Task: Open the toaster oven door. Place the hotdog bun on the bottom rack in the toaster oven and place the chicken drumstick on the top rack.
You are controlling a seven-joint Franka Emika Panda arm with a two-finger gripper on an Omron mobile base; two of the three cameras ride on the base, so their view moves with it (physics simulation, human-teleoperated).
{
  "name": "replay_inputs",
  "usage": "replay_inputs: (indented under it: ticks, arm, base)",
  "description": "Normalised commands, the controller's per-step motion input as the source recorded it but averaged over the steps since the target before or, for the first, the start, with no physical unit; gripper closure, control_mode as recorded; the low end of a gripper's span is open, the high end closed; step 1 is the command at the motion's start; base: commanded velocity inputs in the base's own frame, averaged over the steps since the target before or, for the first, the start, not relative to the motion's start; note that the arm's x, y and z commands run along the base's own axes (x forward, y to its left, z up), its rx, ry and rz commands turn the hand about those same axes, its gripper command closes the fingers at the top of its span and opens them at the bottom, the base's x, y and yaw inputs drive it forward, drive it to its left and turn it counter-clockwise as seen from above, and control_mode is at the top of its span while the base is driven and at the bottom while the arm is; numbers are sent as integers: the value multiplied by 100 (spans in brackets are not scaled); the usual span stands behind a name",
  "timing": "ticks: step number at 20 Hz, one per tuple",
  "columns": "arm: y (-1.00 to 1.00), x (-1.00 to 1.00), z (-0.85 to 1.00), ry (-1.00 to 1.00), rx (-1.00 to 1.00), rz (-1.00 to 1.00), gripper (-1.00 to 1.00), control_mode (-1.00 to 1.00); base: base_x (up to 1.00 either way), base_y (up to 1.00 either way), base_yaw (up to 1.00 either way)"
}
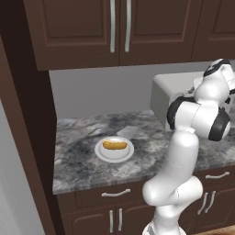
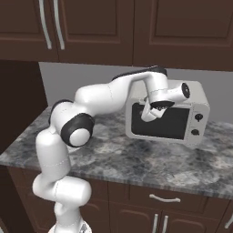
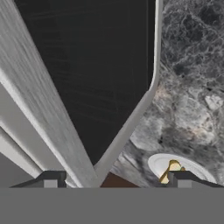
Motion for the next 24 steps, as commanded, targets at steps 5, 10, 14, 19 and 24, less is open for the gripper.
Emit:
replay_inputs:
  ticks: [5, 10, 14, 19, 24]
  arm:
    - [-1, 31, -6, 4, 4, 0, -100, -100]
    - [-9, 20, -26, 6, 2, 0, -100, -100]
    - [-1, 0, -52, 5, 0, 0, -100, -100]
    - [0, 0, -30, 2, 4, 0, -100, -100]
    - [0, -3, -46, 8, 4, 0, -100, -100]
  base:
    - [0, 0, 0]
    - [0, 0, 0]
    - [0, 0, 0]
    - [0, 0, 0]
    - [0, 0, 0]
